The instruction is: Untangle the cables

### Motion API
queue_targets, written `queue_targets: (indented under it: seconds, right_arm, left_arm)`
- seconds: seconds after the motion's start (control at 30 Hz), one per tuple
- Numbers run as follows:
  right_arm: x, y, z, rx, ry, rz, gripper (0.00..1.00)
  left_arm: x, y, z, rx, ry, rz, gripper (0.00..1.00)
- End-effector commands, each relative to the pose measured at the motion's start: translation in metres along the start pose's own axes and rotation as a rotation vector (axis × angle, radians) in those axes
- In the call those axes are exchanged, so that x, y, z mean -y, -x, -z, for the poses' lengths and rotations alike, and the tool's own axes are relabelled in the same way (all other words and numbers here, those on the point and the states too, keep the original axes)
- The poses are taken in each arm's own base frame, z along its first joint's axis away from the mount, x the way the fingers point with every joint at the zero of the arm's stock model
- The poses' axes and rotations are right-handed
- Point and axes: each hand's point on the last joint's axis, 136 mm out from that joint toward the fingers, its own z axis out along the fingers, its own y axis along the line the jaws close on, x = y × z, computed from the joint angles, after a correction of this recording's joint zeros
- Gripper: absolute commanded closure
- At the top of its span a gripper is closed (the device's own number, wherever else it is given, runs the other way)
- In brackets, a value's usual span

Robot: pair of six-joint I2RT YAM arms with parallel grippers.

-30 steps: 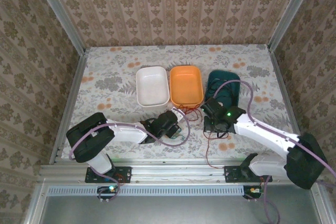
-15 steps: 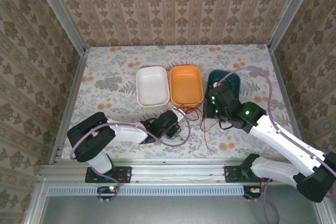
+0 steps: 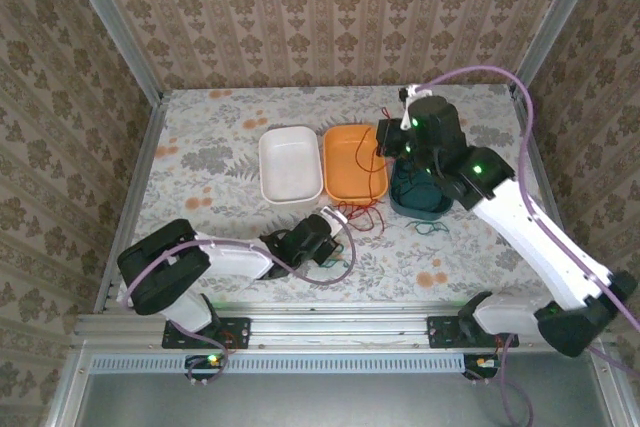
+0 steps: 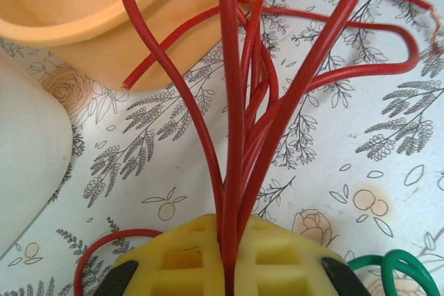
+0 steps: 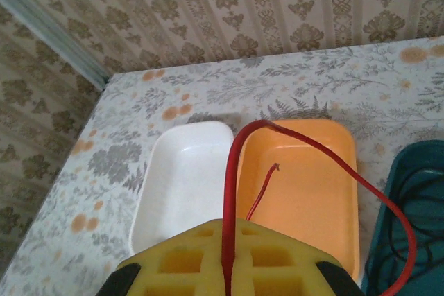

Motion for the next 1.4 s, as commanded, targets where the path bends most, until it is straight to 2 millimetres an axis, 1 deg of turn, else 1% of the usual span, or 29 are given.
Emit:
queue_targets:
  seconds: [0.0,0.07,0.1,0.17,0.3,0.37,0.4,0.47,0.53,0.67,0.73,0.77,0.83,0.9,0.97,1.0,1.03,1.1,1.13,1.23,1.3,1.37]
  right_arm:
    - [-0.006,-0.003,-0.051,-0.031,0.06,-0.015,1.0]
    - [-0.008,-0.006,-0.077,-0.04,0.082,-0.027,1.0]
    - [-0.009,-0.008,-0.088,-0.047,0.095,-0.03,1.0]
    - [-0.008,-0.016,-0.112,-0.077,0.088,-0.034,1.0]
    - [-0.003,-0.036,-0.148,-0.142,0.062,-0.025,1.0]
    - [0.003,-0.05,-0.166,-0.178,0.04,-0.034,1.0]
    - [0.005,-0.056,-0.173,-0.19,0.033,-0.037,1.0]
    - [0.014,-0.074,-0.188,-0.238,0.006,-0.05,1.0]
    - [0.023,-0.094,-0.198,-0.29,-0.029,-0.069,1.0]
    - [0.044,-0.135,-0.21,-0.399,-0.117,-0.088,1.0]
    - [0.054,-0.155,-0.214,-0.448,-0.161,-0.084,1.0]
    - [0.057,-0.162,-0.216,-0.467,-0.172,-0.078,1.0]
    - [0.062,-0.176,-0.22,-0.499,-0.193,-0.068,1.0]
    - [0.065,-0.185,-0.223,-0.525,-0.206,-0.07,0.98]
    - [0.066,-0.189,-0.223,-0.541,-0.214,-0.066,0.87]
    - [0.066,-0.187,-0.222,-0.538,-0.216,-0.065,0.7]
    - [0.067,-0.184,-0.219,-0.529,-0.221,-0.061,0.57]
    - [0.066,-0.171,-0.209,-0.496,-0.225,-0.05,0.45]
    - [0.064,-0.161,-0.202,-0.471,-0.223,-0.042,0.41]
    - [0.059,-0.136,-0.178,-0.407,-0.207,-0.022,0.36]
    - [0.059,-0.125,-0.158,-0.381,-0.211,-0.017,0.35]
    - [0.062,-0.121,-0.138,-0.371,-0.22,-0.019,0.35]
  left_arm:
    - [0.002,0.014,0.01,0.061,-0.015,0.004,1.0]
    - [0.0,0.015,0.012,0.068,-0.011,0.013,0.96]
    - [-0.001,0.016,0.013,0.073,-0.009,0.017,0.93]
    - [-0.004,0.019,0.016,0.082,-0.005,0.026,0.89]
    - [-0.008,0.022,0.021,0.096,0.004,0.035,0.79]
    - [-0.011,0.021,0.023,0.098,0.008,0.047,0.76]
    - [-0.012,0.02,0.023,0.096,0.01,0.049,0.73]
    - [-0.014,0.018,0.024,0.093,0.013,0.055,0.72]
    - [-0.016,0.017,0.025,0.09,0.02,0.061,0.67]
    - [-0.027,0.022,0.032,0.118,0.059,0.09,0.55]
    - [-0.036,0.029,0.041,0.156,0.095,0.109,0.47]
    - [-0.041,0.033,0.046,0.175,0.111,0.118,0.45]
    - [-0.052,0.042,0.056,0.21,0.144,0.147,0.38]
    - [-0.063,0.047,0.065,0.231,0.162,0.185,0.32]
    - [-0.075,0.047,0.07,0.236,0.176,0.242,0.26]
    - [-0.081,0.045,0.071,0.233,0.175,0.274,0.24]
    - [-0.084,0.042,0.071,0.225,0.168,0.298,0.22]
    - [-0.089,0.038,0.07,0.211,0.169,0.318,0.2]
    - [-0.09,0.035,0.07,0.205,0.173,0.318,0.2]
    - [-0.089,0.031,0.067,0.191,0.167,0.309,0.18]
    - [-0.087,0.029,0.065,0.183,0.159,0.299,0.17]
    - [-0.084,0.028,0.063,0.178,0.141,0.286,0.16]
